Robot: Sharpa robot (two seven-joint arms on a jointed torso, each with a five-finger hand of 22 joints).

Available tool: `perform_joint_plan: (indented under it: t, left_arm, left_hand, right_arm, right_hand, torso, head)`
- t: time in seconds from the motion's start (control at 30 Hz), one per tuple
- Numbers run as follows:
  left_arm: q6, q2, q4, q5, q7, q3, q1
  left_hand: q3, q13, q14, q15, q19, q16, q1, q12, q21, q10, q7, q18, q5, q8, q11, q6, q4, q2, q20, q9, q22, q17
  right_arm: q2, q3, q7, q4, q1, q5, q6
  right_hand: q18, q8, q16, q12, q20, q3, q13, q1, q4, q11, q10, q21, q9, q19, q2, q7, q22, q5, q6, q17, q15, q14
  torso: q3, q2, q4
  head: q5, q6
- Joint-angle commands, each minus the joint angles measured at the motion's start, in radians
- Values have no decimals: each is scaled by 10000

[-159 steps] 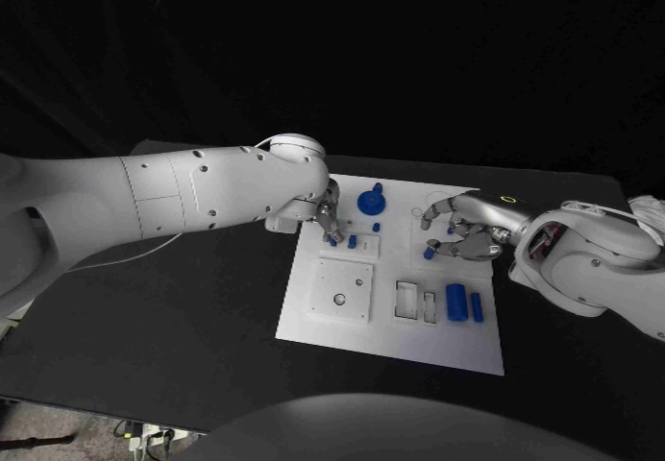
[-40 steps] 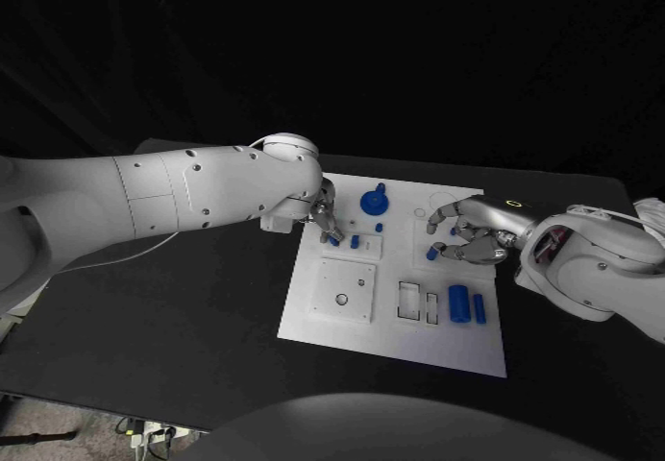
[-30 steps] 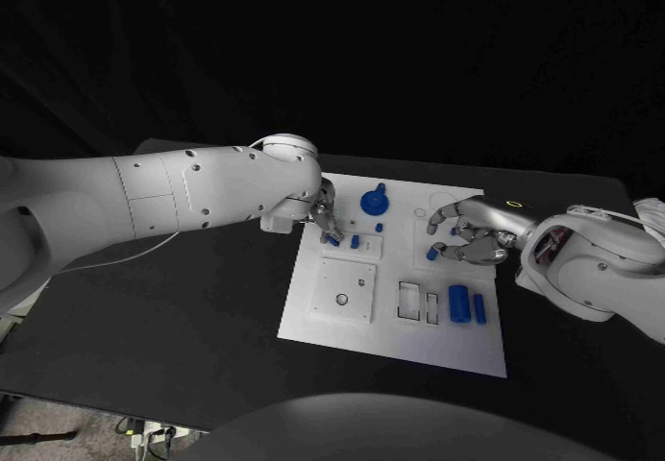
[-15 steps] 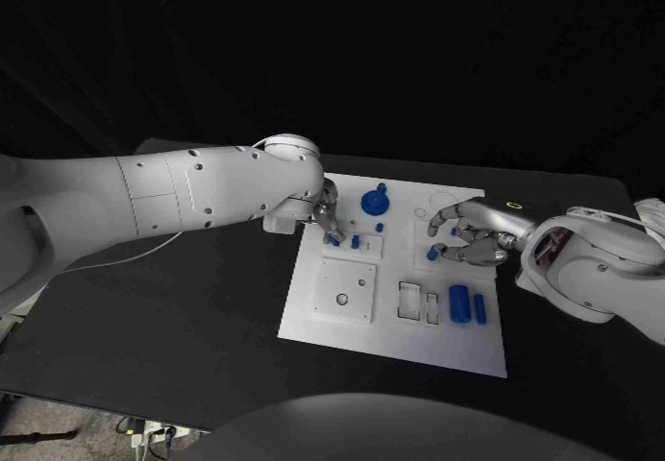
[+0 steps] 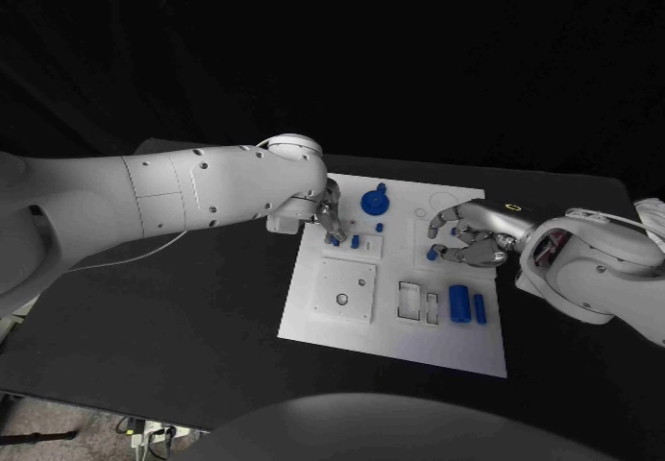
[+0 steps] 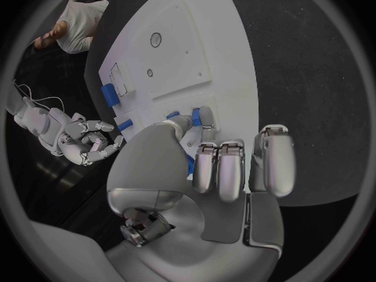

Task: Assemble the parts on the task board

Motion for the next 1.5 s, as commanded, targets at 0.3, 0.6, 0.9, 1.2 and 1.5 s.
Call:
perform_joint_plan:
  t: [0.3,0.6,0.9,1.2,1.5]
  left_arm:
    - [284,125,-65,133,-168,-22,-50]
    - [258,183,-90,133,-68,-23,-63]
    - [329,221,-134,133,-95,-23,-76]
    - [427,180,-152,118,-325,-24,-82]
    - [295,37,-96,-13,-403,-24,-83]
  left_hand:
    - [78,2635,1034,-15,37,25,-157,-25,-7,1058,17,119,-794,-82,-34,-180,104,-135,-37,22,2060,2627]
    - [-699,2635,1034,100,22,25,-1083,-25,-34,1058,178,122,-1927,-181,107,-433,224,-30,62,58,2054,2627]
    - [-1308,2635,1034,201,0,25,-1587,-25,-69,1058,307,130,-2350,-335,222,-743,232,115,155,26,2044,2627]
    - [-1439,2635,1034,220,-2,25,-1622,-25,-71,1058,331,131,-2467,-369,244,-821,225,138,176,21,2044,2627]
    - [-1483,2635,1034,228,-9,25,-1586,-25,-84,1058,336,134,-2472,-372,252,-851,199,122,184,28,2040,2627]
  right_arm:
    - [-8,-2,-47,-2,-19,-26,99]
    - [-22,-2,-71,-7,-23,-26,64]
    - [-39,-2,-93,-11,-24,-26,34]
    - [-58,-2,-110,-8,-26,-26,46]
    - [-72,-2,-110,-7,-32,-11,58]
  right_hand:
    - [117,49,35,2,6,76,2629,10,-41,22,1040,-69,1,-69,85,17,1881,59,79,2635,37,1044]
    - [120,49,35,2,6,78,2629,5,-38,23,1040,-78,-1,-77,88,20,1878,68,78,2635,36,1044]
    - [119,48,35,2,6,77,2629,-6,-32,26,1040,-77,-2,-76,88,23,1878,76,76,2635,37,1044]
    - [121,46,35,2,6,76,2629,-26,-22,30,1040,-84,-6,-81,88,28,1876,86,71,2635,38,1044]
    - [120,44,35,2,6,79,2629,-37,-14,32,1040,-81,-8,-79,96,30,1877,98,68,2635,39,1044]
  torso:
    - [1,-6,9]
    - [-5,-4,14]
    - [2,-1,18]
    - [-5,-2,7]
    - [-7,0,9]
  head:
    - [-8,0]
    - [7,0]
    - [19,0]
    - [16,0]
    - [-8,0]
